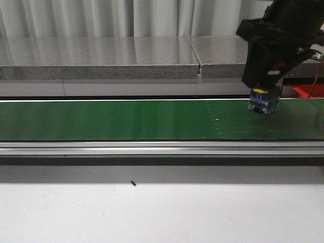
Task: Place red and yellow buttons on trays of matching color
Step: 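Carry the red button with the right gripper into the red tray and release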
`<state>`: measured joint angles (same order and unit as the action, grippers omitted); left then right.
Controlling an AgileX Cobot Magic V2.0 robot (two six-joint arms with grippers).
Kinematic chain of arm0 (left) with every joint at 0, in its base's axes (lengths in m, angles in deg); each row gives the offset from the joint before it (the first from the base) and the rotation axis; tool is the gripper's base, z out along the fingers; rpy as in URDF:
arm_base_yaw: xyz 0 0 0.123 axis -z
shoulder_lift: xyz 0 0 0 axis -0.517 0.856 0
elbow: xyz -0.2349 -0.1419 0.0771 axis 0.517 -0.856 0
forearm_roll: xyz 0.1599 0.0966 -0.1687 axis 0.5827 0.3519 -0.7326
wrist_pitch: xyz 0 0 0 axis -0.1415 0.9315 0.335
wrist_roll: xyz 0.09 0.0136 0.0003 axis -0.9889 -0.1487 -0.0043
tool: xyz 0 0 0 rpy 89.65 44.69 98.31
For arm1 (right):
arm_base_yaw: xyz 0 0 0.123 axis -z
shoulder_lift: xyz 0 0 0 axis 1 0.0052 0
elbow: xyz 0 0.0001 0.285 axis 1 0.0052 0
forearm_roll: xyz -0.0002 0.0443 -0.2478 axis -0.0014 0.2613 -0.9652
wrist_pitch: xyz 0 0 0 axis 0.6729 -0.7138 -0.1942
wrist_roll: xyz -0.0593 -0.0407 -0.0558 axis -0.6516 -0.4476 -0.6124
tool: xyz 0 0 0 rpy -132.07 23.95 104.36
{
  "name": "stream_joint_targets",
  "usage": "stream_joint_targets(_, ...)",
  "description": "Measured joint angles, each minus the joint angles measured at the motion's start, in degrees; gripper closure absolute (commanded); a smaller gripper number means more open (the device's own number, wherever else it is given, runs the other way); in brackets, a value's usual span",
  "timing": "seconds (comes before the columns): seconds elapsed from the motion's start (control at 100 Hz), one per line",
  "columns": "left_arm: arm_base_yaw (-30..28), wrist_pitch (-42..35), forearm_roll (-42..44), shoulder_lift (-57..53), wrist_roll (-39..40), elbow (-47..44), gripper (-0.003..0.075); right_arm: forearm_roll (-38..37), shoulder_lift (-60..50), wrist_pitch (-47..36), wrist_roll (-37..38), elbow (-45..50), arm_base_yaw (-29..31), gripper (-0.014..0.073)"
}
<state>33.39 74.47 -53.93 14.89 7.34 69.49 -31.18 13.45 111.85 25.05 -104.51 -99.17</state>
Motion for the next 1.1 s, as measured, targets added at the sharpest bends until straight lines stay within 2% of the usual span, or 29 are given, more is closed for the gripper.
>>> stream_joint_targets(0.12,0.00,0.00,0.00,0.00,0.00,0.00,0.0741,0.00,-0.26,1.55,0.00,-5.43,3.74,0.0431)
stream_joint_targets(0.28,0.00,0.00,0.00,0.00,0.00,0.00,0.0741,0.00,-0.26,1.35,0.00,-11.50,11.86,0.0431)
stream_joint_targets(0.52,0.00,0.00,0.00,0.00,0.00,0.00,0.0741,0.72,2.20,-4.07,0.00,-16.02,25.75,0.0431)
stream_joint_targets(0.66,0.00,0.00,0.00,0.00,0.00,0.00,0.0741,2.58,6.91,-6.42,0.00,-18.14,31.41,0.0431)
stream_joint_targets(0.83,0.00,0.00,0.00,0.00,0.00,0.00,0.0741,3.65,14.47,-8.20,0.00,-22.42,34.51,0.0431)
stream_joint_targets(1.1,0.00,0.00,0.00,0.00,0.00,0.00,0.0741,4.00,25.34,-9.02,0.00,-29.64,34.88,0.0431)
